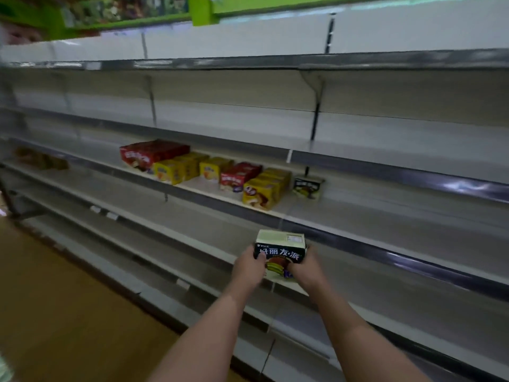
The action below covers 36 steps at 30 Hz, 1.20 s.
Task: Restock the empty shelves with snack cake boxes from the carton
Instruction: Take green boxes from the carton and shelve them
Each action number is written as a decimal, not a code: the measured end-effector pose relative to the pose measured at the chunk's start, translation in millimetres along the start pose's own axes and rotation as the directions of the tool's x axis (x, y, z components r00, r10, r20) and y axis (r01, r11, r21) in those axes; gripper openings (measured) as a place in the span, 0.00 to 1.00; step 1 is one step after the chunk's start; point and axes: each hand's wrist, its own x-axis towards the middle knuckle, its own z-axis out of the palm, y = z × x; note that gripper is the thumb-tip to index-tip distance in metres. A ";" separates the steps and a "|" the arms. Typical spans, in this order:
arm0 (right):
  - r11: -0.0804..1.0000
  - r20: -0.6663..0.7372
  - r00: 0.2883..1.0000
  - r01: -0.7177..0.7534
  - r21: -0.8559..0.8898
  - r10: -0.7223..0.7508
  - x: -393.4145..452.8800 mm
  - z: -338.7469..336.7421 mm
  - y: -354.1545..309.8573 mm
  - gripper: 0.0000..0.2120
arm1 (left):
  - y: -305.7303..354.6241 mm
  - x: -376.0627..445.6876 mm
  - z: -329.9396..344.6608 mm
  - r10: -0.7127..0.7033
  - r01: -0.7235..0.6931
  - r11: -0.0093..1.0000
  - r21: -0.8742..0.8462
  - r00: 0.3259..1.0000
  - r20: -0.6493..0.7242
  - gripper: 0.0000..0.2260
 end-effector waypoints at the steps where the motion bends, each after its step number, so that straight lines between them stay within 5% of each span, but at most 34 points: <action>1: 0.999 -0.026 1.000 0.012 -0.049 -0.014 7.8 -10.2 0.4 0.32 | 8.4 6.5 7.4 0.018 -0.018 1.000 0.016 1.000 0.004 0.14; 7: 0.951 -0.154 0.987 0.005 -0.309 -0.055 47.0 -54.8 2.8 0.29 | 33.7 54.9 44.1 0.118 -0.122 0.984 0.130 0.992 0.038 0.14; 18: 0.977 -0.281 0.956 0.031 -0.210 -0.091 128.5 -48.3 -8.0 0.28 | 57.6 148.7 61.0 0.292 -0.294 0.954 0.054 0.955 0.046 0.15; 36: 0.977 -0.427 0.900 -0.160 -0.141 0.086 264.2 -15.3 -24.2 0.24 | 62.6 308.3 94.3 0.268 -0.277 0.961 0.024 0.946 0.183 0.15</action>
